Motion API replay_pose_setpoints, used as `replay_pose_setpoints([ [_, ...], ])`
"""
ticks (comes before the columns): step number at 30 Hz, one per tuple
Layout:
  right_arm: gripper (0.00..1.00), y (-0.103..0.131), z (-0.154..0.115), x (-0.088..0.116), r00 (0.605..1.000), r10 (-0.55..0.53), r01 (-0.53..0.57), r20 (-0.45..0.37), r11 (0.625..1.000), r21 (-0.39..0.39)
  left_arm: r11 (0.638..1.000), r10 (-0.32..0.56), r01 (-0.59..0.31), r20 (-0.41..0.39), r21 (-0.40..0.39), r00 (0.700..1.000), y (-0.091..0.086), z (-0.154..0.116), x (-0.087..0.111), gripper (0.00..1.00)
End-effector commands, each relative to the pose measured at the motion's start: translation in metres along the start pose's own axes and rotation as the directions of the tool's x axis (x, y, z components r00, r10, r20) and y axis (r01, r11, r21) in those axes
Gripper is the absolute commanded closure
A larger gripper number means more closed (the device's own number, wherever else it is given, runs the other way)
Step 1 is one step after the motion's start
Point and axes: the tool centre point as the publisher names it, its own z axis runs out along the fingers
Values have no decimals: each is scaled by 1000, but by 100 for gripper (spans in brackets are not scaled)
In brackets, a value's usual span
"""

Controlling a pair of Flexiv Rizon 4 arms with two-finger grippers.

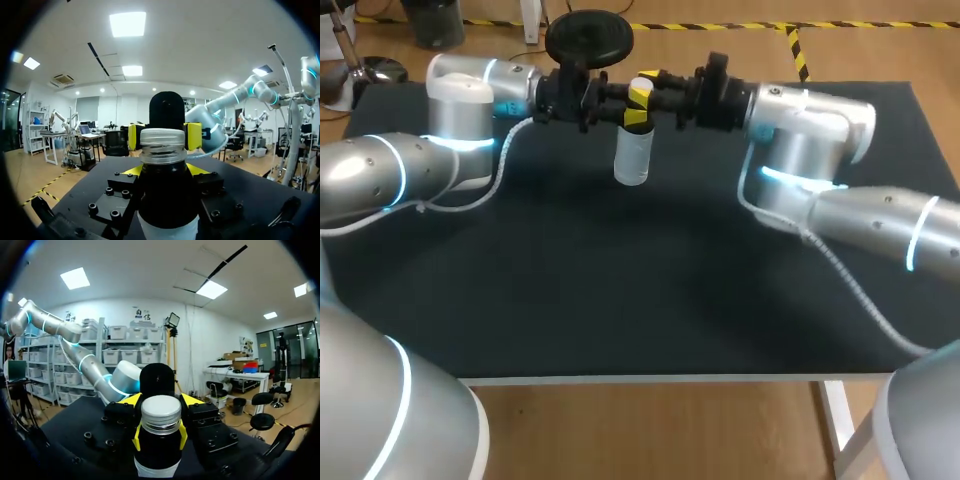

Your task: Unscrew the bottle cap

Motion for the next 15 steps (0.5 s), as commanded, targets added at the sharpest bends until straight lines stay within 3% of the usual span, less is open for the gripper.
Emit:
replay_pose_setpoints([
  [1,100,0,1,-8,968,1,3,-251,1000,16,1000,3,-3,-6,4,1000,0,-2,2,100],
  [12,100,22,4,-5,914,-2,32,-405,997,66,1000,3,-3,-6,4,1000,0,-2,2,100],
  [15,100,26,2,-5,911,-5,37,-413,997,69,1000,3,-3,-6,4,1000,0,-2,2,100],
])
